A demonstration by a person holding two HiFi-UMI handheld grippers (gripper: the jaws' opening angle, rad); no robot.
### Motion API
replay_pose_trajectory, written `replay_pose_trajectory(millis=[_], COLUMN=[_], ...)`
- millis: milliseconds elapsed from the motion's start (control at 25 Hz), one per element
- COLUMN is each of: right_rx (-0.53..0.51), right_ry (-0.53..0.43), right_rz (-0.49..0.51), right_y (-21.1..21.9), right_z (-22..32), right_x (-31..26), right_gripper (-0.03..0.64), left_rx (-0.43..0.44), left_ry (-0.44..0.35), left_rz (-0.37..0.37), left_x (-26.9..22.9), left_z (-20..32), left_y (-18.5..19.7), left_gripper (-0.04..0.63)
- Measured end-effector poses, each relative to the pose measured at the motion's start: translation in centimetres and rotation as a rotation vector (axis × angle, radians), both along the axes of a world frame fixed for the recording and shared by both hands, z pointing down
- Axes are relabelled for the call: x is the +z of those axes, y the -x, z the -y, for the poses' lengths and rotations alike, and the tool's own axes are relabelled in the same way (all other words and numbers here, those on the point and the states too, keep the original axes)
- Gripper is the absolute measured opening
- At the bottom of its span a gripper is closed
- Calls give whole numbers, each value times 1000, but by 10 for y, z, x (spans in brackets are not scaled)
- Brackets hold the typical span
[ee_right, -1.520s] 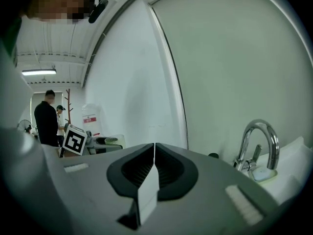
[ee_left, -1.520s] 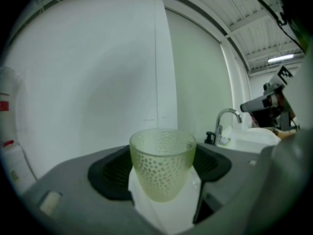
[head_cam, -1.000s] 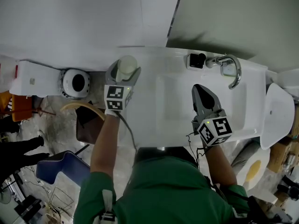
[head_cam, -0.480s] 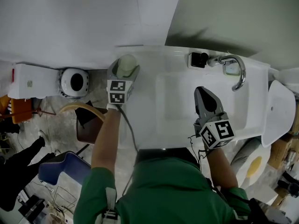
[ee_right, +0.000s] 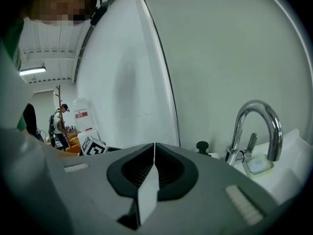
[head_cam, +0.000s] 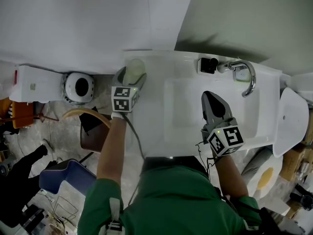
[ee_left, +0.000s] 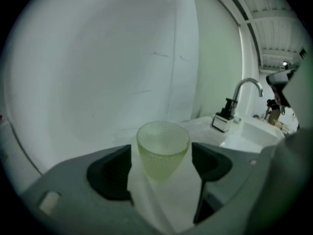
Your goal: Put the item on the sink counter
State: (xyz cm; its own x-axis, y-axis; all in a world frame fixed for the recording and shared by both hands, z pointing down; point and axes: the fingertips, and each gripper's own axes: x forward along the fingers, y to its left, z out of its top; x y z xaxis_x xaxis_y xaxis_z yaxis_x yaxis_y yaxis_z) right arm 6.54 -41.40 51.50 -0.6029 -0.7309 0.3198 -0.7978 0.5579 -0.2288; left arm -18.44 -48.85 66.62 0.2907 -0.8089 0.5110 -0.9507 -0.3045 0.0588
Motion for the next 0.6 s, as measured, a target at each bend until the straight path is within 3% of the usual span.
replay_pose_trajectory(millis=[240,400,600], right_rx=[7,6,-20], right_ry=[-42,-77,-153], right_rz=[11,13,46], right_y=[-5,-9,-1], right_z=[5,0,-4], right_x=[-16,-36,-69], right_gripper=[6,6,6], left_rx=[-29,-43,-29], left_ry=[-43,-124,-299], left_rz=[-51,-99,-150], left_x=[-39,-93,-185], left_z=[-45,-83,-112], left_y=[6,-3,-17], left_gripper=[367,252,134])
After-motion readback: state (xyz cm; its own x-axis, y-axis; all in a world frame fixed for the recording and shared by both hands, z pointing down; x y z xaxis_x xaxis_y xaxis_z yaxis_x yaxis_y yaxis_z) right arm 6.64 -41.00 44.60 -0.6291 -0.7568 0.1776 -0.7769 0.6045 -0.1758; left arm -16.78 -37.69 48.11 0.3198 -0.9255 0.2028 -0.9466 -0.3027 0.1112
